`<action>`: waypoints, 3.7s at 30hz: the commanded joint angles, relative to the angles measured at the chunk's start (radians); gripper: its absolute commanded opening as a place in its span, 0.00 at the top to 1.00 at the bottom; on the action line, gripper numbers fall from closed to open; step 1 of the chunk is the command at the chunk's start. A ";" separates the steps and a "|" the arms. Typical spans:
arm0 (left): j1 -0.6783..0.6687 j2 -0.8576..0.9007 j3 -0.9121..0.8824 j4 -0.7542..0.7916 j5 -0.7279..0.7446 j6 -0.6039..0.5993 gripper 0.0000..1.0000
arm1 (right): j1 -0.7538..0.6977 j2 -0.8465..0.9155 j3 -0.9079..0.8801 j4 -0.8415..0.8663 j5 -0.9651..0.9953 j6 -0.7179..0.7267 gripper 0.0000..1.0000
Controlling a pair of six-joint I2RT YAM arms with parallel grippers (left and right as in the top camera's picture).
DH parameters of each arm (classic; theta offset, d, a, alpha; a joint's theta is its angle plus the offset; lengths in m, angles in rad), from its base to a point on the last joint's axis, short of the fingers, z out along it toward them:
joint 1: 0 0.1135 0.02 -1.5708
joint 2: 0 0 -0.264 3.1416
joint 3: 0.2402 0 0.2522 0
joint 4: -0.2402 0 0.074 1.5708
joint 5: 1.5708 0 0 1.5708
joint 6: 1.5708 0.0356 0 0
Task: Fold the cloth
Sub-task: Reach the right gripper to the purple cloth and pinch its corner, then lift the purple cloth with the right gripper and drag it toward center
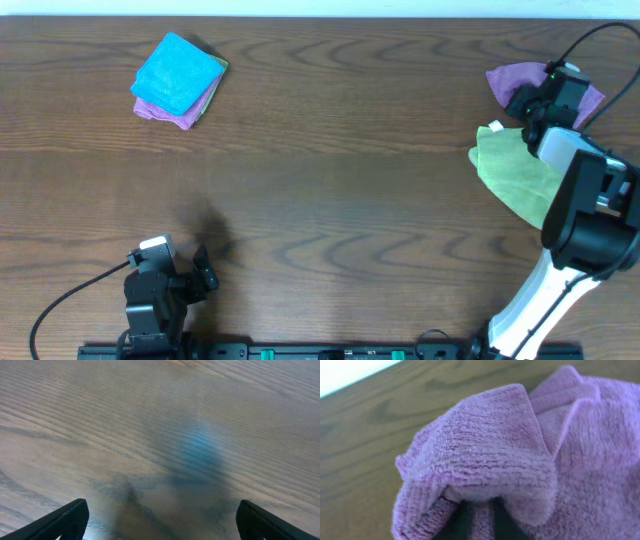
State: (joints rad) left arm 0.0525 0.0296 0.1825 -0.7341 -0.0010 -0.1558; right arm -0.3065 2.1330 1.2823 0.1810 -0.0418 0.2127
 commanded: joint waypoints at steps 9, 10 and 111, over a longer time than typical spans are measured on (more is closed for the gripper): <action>0.005 -0.008 -0.020 -0.009 -0.008 0.014 0.05 | 0.011 -0.095 0.041 -0.015 -0.064 -0.053 0.69; 0.005 -0.008 -0.020 -0.009 -0.008 0.014 0.05 | 0.012 -0.103 0.041 -0.018 -0.064 -0.053 0.90; 0.005 -0.008 -0.020 -0.009 -0.008 0.014 0.05 | 0.750 -0.377 0.044 -0.525 -0.037 -0.218 0.39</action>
State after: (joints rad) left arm 0.0525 0.0284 0.1825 -0.7334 -0.0010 -0.1558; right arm 0.4347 1.7908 1.3151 -0.3042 -0.0116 -0.0185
